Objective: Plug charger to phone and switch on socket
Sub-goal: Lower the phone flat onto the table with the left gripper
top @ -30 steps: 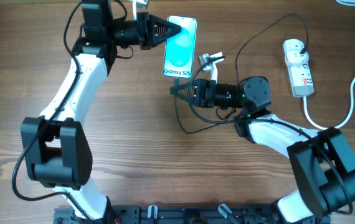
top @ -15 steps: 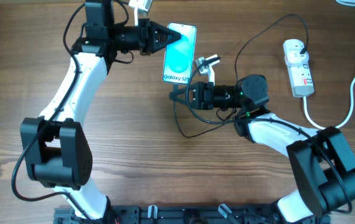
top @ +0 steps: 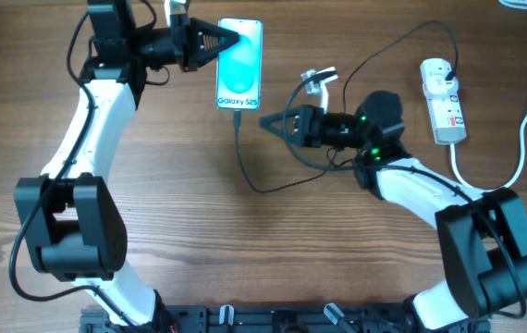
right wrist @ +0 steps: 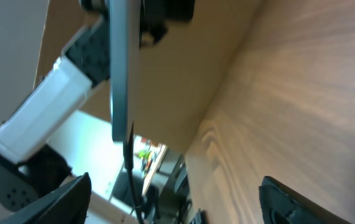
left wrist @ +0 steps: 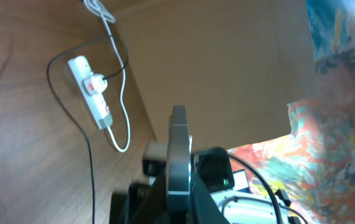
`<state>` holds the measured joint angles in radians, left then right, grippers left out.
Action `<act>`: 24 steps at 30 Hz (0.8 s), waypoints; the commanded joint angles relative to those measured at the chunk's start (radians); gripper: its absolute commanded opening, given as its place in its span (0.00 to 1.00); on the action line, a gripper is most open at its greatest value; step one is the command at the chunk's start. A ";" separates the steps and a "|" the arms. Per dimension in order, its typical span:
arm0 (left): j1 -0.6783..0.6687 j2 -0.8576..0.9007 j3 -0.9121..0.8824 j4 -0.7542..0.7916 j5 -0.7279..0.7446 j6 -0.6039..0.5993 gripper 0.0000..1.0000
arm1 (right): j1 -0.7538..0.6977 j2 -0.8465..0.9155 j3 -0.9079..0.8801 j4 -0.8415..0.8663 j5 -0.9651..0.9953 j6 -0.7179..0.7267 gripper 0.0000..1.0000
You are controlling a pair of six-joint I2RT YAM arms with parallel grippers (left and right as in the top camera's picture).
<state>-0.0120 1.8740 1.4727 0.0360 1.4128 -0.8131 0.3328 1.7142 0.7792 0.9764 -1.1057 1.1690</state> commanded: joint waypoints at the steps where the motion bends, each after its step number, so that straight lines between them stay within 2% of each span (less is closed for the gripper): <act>1: -0.019 -0.017 -0.003 -0.229 -0.021 0.203 0.04 | -0.109 -0.001 0.014 0.002 -0.054 -0.044 0.97; 4: -0.090 -0.013 -0.003 -0.576 -0.307 0.399 0.04 | -0.189 -0.008 0.014 0.001 -0.099 -0.043 0.99; 7: -0.182 -0.012 -0.003 -0.612 -0.452 0.440 0.04 | -0.225 -0.037 0.014 -0.031 -0.073 -0.083 0.99; 10: -0.277 0.003 -0.003 -0.613 -0.635 0.440 0.04 | -0.281 -0.126 0.014 -0.369 0.013 -0.311 0.99; 13: -0.356 0.035 -0.003 -0.603 -0.790 0.409 0.04 | -0.319 -0.299 0.014 -0.761 0.192 -0.534 1.00; 16: -0.386 0.103 -0.003 -0.503 -0.793 0.349 0.04 | -0.320 -0.609 0.014 -1.106 0.458 -0.621 1.00; 19: -0.386 0.203 -0.003 -0.455 -0.761 0.294 0.04 | -0.320 -0.851 0.014 -1.323 0.634 -0.673 1.00; 22: -0.386 0.291 -0.003 -0.380 -0.710 0.222 0.04 | -0.320 -1.038 0.014 -1.520 0.823 -0.673 1.00; 24: -0.385 0.325 -0.003 -0.319 -0.675 0.195 0.04 | -0.320 -1.075 0.014 -1.632 0.845 -0.704 0.99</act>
<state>-0.3977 2.1708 1.4658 -0.3309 0.6632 -0.5461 0.0132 0.6601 0.7944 -0.5930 -0.3695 0.5137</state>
